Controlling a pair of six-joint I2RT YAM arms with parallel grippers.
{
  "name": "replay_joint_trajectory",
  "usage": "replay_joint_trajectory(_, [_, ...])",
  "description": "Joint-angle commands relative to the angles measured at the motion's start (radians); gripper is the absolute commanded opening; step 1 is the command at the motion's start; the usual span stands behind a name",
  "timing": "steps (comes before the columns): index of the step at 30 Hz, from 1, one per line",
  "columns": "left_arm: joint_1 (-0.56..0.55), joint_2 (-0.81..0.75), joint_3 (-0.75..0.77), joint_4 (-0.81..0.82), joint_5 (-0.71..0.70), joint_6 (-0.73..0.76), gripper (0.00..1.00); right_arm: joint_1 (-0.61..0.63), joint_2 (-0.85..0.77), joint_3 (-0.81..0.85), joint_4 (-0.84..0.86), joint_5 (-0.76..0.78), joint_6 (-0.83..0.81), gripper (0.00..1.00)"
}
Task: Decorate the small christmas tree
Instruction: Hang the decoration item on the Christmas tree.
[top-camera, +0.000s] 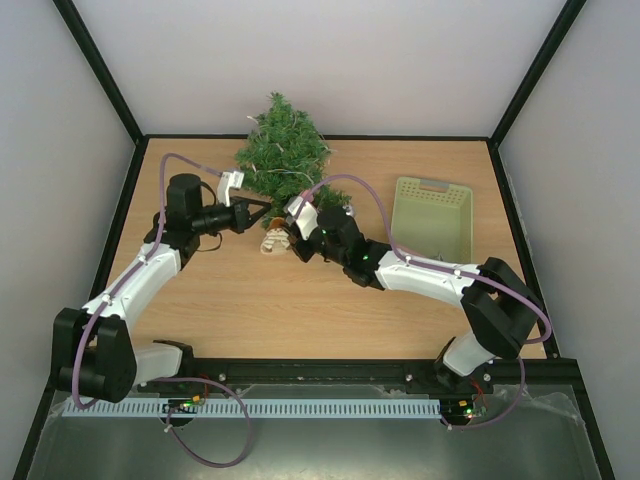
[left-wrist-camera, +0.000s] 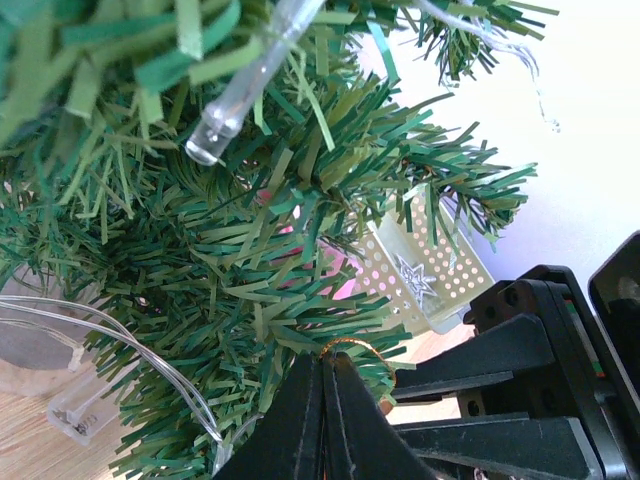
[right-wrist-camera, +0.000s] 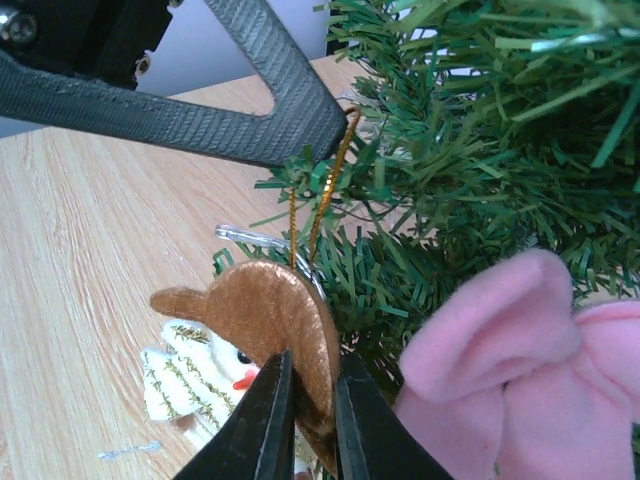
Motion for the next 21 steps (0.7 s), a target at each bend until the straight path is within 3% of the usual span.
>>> replay_joint_trajectory(1, [0.005,0.005,0.032,-0.011,0.028,0.033,0.02,-0.005,-0.003,0.014,-0.024,0.037,0.017,0.05])
replay_joint_trajectory(21, [-0.003,0.016,0.027,0.002,0.048,0.038,0.03,-0.005,0.015,0.006,-0.011,0.084,0.055,0.02])
